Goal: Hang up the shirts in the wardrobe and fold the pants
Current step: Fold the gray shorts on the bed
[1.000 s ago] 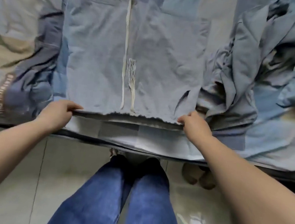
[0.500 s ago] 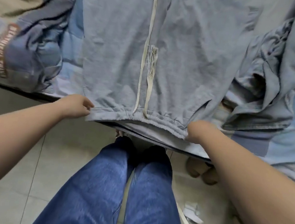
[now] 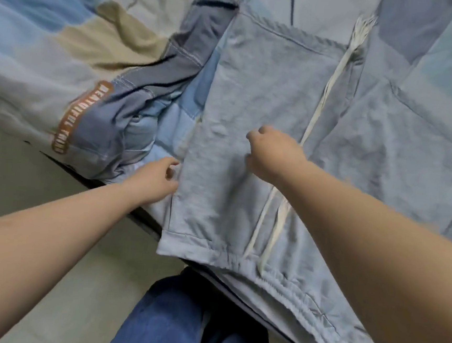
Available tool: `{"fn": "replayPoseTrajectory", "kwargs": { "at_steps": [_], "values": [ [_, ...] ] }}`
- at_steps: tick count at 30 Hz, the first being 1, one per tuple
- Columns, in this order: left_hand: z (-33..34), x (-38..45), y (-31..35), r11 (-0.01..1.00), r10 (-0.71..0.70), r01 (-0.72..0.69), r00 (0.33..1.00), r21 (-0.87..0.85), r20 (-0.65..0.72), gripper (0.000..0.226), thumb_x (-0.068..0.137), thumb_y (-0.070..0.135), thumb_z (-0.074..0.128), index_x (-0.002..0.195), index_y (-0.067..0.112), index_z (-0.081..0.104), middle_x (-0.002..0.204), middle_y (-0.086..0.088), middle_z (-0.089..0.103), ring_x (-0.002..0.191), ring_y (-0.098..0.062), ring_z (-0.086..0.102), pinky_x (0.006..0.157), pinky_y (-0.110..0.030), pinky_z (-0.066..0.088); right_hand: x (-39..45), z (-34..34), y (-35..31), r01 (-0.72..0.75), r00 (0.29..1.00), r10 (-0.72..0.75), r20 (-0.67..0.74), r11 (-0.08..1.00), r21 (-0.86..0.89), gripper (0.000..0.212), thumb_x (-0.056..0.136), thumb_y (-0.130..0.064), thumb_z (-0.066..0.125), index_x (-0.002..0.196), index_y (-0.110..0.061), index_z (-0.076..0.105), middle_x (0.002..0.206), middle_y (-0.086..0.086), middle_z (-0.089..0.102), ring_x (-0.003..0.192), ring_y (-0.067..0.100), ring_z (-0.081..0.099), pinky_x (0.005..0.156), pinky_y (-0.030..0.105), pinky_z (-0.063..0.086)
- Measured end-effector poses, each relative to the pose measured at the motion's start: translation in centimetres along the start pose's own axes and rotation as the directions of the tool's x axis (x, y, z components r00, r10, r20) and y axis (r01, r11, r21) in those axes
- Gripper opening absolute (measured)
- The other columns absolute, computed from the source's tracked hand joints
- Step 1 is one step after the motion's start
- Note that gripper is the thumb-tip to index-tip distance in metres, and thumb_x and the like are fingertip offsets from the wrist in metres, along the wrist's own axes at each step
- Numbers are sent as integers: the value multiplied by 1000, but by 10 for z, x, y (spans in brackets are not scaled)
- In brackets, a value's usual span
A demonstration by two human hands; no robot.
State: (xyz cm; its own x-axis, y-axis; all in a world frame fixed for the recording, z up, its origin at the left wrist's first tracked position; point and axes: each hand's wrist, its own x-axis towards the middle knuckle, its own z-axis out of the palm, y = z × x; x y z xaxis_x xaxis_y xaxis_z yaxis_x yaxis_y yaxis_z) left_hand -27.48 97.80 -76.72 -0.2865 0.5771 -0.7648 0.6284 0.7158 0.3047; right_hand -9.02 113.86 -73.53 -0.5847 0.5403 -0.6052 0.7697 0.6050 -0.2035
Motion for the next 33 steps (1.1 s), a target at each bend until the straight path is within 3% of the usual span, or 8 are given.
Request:
{"fn": "replayPoseTrajectory", "kwargs": {
  "at_steps": [5,12,15,19,22,24,28,33],
  "values": [
    [15,19,-8,975,38,-40,999,-220,-17,70,83,20,66,144,21,32,98,1,60,89,-20,62,88,-33,49,76,-20,-36,68,998,-70,7,990,121,62,93,-40,50,146,-26,22,138,13,37,115,36,49,83,37,41],
    [32,24,-9,954,233,-228,973,-195,2,77,84,24,58,149,31,18,144,-6,42,126,-24,48,99,-36,44,128,-11,-65,-104,985,91,149,991,82,86,82,-72,45,149,-39,3,155,20,4,126,42,42,96,43,41],
    [40,13,-13,951,275,-274,961,-146,-13,87,88,22,56,142,53,-5,145,-1,36,120,-22,50,96,-35,45,141,-11,-73,-184,973,175,152,982,45,91,82,-70,47,151,-32,2,152,21,10,127,43,39,97,44,40],
    [40,-1,-10,950,287,-285,958,-125,-3,90,92,28,53,124,67,-22,130,6,40,78,-14,55,81,-36,50,156,-16,-82,-330,932,304,198,937,113,99,86,-51,59,152,-15,-5,150,17,11,133,39,33,104,42,35],
    [42,-14,2,937,334,-331,942,-114,16,89,94,30,51,123,70,-24,117,10,38,65,-6,43,74,-33,49,153,-17,-76,-346,933,322,162,926,151,80,89,-29,57,148,-3,9,147,12,16,127,35,40,97,37,38],
    [47,-23,16,921,376,-371,927,-117,18,83,94,31,49,128,71,-15,110,13,35,66,-6,44,71,-29,48,146,-17,-64,-299,953,285,102,936,183,62,90,-18,52,142,-1,22,144,12,19,115,36,49,83,36,40],
    [56,-34,44,900,397,-386,918,-202,16,47,93,32,51,135,50,41,120,13,44,90,-8,54,81,-25,48,122,-10,-37,-191,963,239,-126,931,312,41,90,-11,56,126,-2,38,136,16,30,90,36,54,69,35,36],
    [71,-47,88,887,447,-429,891,-174,84,39,93,26,49,129,39,52,120,10,43,91,-14,55,77,-28,48,90,-8,16,-153,858,377,-348,835,529,38,93,-24,53,127,-10,45,130,9,43,98,34,54,72,35,37]
  ]
}}
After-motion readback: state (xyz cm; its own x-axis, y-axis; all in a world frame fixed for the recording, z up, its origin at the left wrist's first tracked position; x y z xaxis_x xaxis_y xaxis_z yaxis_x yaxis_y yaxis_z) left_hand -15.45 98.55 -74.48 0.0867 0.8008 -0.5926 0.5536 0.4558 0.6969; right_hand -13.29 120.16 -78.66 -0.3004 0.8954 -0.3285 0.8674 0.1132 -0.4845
